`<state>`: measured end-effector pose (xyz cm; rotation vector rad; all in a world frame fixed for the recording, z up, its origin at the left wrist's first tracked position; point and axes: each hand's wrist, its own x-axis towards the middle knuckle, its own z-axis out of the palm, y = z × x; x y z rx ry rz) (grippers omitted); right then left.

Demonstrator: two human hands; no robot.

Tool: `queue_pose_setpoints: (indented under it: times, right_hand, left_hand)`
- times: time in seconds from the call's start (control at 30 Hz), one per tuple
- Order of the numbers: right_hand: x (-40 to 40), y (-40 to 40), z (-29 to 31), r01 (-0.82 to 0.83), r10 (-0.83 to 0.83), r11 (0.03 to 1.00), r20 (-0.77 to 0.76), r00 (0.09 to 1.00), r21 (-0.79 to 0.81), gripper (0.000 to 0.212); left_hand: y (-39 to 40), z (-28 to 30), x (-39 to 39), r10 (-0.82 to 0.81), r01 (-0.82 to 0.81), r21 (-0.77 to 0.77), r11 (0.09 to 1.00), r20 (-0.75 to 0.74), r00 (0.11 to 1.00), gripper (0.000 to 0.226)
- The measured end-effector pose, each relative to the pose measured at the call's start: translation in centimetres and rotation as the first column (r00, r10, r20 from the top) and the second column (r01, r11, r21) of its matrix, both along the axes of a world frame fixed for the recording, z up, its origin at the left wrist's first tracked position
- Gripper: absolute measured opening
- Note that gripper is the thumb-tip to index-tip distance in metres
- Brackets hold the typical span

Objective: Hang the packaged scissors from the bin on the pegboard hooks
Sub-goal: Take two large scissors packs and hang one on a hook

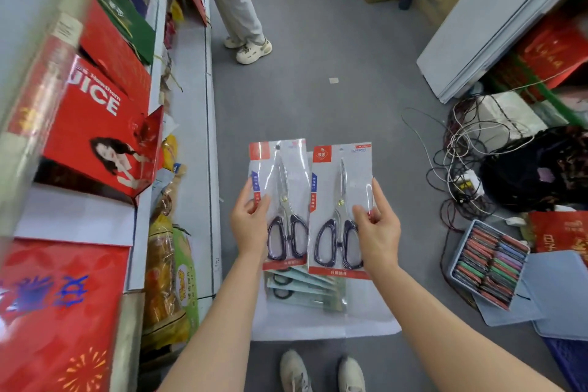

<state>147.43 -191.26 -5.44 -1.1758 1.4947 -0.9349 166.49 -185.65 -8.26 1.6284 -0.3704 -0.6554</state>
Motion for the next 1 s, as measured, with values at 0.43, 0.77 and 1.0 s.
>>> queue_pose_setpoints:
  times: [0.43,0.77,1.0]
  right_hand:
    - [1.7,0.9,16.4,-0.378,0.414,0.892,0.116,0.903,-0.248,0.054]
    - [5.1,6.6,26.8,-0.443,0.567,0.802,0.28,0.775,-0.4,0.063]
    - [10.1,12.9,30.7,-0.533,0.716,0.689,0.346,0.606,-0.492,0.063]
  left_hand:
    - [7.6,18.7,-0.5,0.363,-0.307,-0.314,0.898,0.137,0.922,0.055]
    - [17.5,29.4,-0.8,0.627,-0.504,-0.439,0.744,0.196,0.754,0.058]
    - [25.2,34.2,1.1,0.762,-0.6,-0.492,0.631,0.248,0.599,0.057]
